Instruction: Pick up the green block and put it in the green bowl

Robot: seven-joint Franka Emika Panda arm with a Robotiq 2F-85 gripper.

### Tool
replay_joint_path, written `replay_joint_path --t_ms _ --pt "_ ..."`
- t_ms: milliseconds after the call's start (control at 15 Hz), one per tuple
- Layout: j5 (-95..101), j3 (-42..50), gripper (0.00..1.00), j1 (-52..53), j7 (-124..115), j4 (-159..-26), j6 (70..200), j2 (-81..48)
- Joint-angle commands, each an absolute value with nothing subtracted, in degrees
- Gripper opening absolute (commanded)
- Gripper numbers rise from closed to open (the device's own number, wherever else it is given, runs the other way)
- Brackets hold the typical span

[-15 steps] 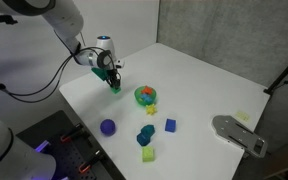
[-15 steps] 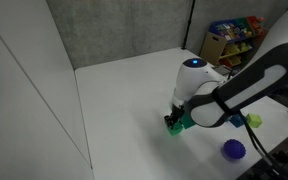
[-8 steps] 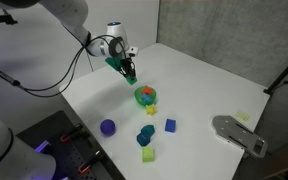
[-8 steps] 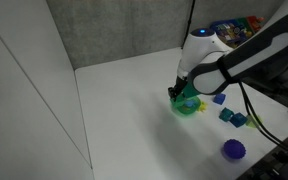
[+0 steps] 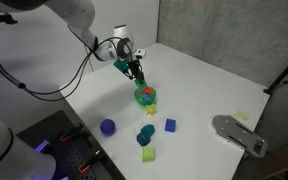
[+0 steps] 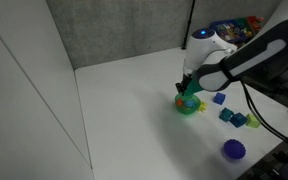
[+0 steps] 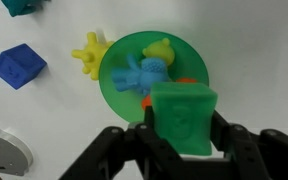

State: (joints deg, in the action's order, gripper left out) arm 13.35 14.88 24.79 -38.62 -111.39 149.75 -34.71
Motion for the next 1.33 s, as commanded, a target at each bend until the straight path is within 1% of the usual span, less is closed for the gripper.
replay_joint_path --t_ms 0,67,133,200,267,333,400,467,867,1267 --pt "16.22 15.47 0.27 24.73 -42.28 -109.73 148.01 -36.66" --pt "16.48 15.51 0.27 24.69 -42.74 -109.67 147.8 -36.98" --pt "16.55 15.47 0.77 24.62 -43.01 -109.66 147.56 -37.07" --pt "16.53 15.39 0.79 24.54 -43.16 -109.72 147.37 -36.87" --pt "16.58 15.33 0.85 24.5 -43.25 -109.78 147.23 -36.59" --pt "16.56 15.25 0.94 24.47 -43.18 -109.91 147.08 -36.06" --pt "16.45 15.08 0.99 24.38 -42.93 -110.02 146.81 -35.36" --pt "16.53 15.12 1.0 24.43 -42.92 -110.09 146.65 -34.68" --pt "16.73 13.78 1.0 23.04 -41.68 -111.15 142.47 -27.29" --pt "15.93 10.1 1.0 17.35 -39.0 -113.87 136.46 -17.74"
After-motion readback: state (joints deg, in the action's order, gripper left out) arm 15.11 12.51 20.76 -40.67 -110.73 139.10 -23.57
